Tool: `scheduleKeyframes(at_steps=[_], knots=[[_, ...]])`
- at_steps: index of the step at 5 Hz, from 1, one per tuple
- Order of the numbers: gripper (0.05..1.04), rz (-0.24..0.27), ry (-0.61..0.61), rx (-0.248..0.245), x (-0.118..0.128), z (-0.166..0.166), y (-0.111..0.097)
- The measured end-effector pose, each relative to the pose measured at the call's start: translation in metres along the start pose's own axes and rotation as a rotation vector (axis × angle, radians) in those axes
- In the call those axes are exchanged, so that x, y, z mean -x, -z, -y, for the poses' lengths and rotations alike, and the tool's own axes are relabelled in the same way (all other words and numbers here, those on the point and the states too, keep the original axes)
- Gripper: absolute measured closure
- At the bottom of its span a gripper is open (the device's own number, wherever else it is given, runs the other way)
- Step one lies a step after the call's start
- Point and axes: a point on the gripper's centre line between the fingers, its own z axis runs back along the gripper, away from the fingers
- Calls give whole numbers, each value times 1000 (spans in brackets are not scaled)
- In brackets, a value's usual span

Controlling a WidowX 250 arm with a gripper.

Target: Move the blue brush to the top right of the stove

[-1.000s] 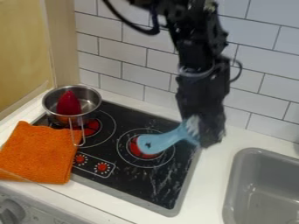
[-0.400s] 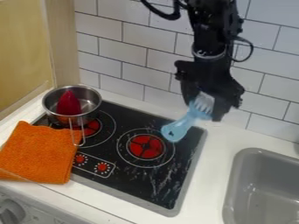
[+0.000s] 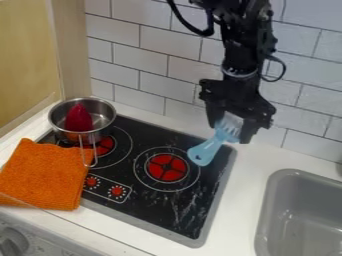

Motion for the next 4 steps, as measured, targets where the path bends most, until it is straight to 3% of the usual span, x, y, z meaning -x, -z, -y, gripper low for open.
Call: scheduleKeyframes(at_steps=[2,4], knots=[[361,-55,-5,-24,1,-12,25],[361,-46,-10,-22,0,-21,30]])
